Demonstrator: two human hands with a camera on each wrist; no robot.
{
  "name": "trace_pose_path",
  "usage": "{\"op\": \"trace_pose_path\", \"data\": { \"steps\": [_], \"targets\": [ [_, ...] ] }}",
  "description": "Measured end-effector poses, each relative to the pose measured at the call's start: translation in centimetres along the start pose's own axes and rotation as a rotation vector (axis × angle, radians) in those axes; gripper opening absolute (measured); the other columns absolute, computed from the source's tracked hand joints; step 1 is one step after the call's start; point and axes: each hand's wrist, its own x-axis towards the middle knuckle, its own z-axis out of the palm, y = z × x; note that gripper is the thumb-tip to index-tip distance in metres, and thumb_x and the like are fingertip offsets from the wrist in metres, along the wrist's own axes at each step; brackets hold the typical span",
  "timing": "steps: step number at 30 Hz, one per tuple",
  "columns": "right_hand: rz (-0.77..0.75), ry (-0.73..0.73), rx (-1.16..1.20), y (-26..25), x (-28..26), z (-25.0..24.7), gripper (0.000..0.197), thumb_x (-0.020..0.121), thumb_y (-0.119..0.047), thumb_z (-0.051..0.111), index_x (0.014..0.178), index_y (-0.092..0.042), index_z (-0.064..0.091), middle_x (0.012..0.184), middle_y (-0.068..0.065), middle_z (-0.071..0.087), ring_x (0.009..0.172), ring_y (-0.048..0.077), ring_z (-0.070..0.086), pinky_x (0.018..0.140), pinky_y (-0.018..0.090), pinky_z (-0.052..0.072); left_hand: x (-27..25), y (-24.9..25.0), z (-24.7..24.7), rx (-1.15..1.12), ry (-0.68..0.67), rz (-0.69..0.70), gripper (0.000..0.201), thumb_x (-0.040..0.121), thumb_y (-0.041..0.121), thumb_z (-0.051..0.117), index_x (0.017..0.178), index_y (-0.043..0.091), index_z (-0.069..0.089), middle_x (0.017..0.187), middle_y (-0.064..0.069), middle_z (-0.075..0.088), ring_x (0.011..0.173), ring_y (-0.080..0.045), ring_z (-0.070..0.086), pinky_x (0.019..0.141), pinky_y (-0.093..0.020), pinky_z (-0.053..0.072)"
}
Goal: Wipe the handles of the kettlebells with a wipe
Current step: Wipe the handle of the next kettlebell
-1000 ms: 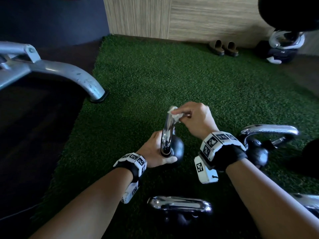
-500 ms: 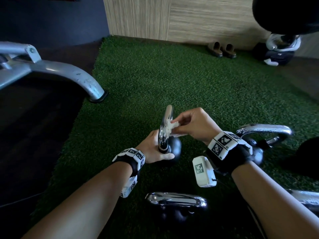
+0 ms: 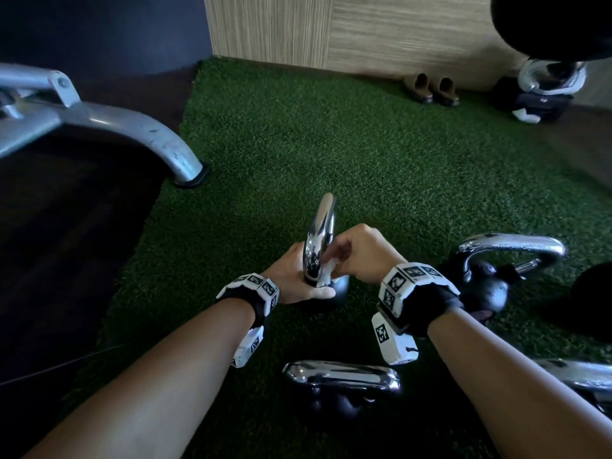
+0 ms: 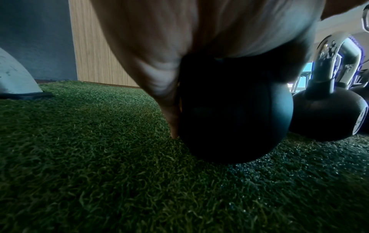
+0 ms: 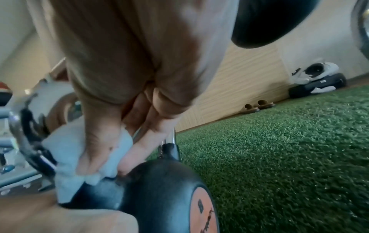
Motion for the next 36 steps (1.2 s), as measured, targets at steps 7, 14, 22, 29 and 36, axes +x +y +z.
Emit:
{"op": "trace_pose_path", "data": {
  "steps": [7,14,22,29,36],
  "targets": [
    [0.029,0.019,-0.021,1.1,1.5,0.2,0.036,0.078,-0.001,0.082,0.067,-0.032,0.068,0.06,-0.017,0.064,0.053,-0.012,0.055,0.063,0.011,0.043,-0.2,-0.3,0.5,0.053,-0.022,0.052,0.108,0.061,0.069,0.087,0.151,0.04,0.035,0.149,0.011,0.047,0.144,-0.02,0.042,0.117,-0.045,0.041],
    [0.004,-0.204,0.07,0.7,1.5,0.1,0.04,0.084,0.008,0.075,0.069,-0.029,0.069,0.061,-0.019,0.07,0.061,-0.012,0.062,0.065,0.009,0.049,-2.3,0.7,0.1,0.073,0.023,0.091,0.114,0.063,0.056,0.088,0.155,0.021,0.03,0.152,0.002,0.035,0.145,-0.013,0.032,0.123,-0.037,0.033],
    [-0.029,-0.257,0.153,1.6,1.7,0.2,0.037,0.084,0.008,0.075,0.072,-0.026,0.078,0.076,-0.007,0.077,0.075,0.004,0.071,0.078,0.022,0.056,-2.3,0.9,0.1,0.059,0.0,0.091,0.107,0.065,0.06,0.087,0.152,0.034,0.03,0.152,0.011,0.032,0.147,-0.012,0.032,0.122,-0.039,0.035],
    [0.175,-0.337,0.919,2.4,0.3,0.6,0.02,0.086,0.015,0.058,0.097,0.003,0.07,0.085,0.01,0.078,0.074,0.017,0.076,0.068,0.026,0.062,-3.2,1.9,-0.1,0.048,0.004,0.05,0.109,0.061,0.059,0.086,0.15,0.029,0.031,0.14,0.014,0.031,0.138,-0.01,0.039,0.118,-0.041,0.04],
    [0.194,-0.24,1.146,3.1,0.8,1.6,0.024,0.077,0.004,0.062,0.097,-0.001,0.073,0.085,0.01,0.077,0.076,0.017,0.076,0.072,0.027,0.063,-3.0,1.8,0.0,0.008,0.025,0.081,0.117,0.06,0.059,0.087,0.155,0.039,0.022,0.151,0.02,0.027,0.146,-0.007,0.032,0.12,-0.041,0.038]
  ]
}}
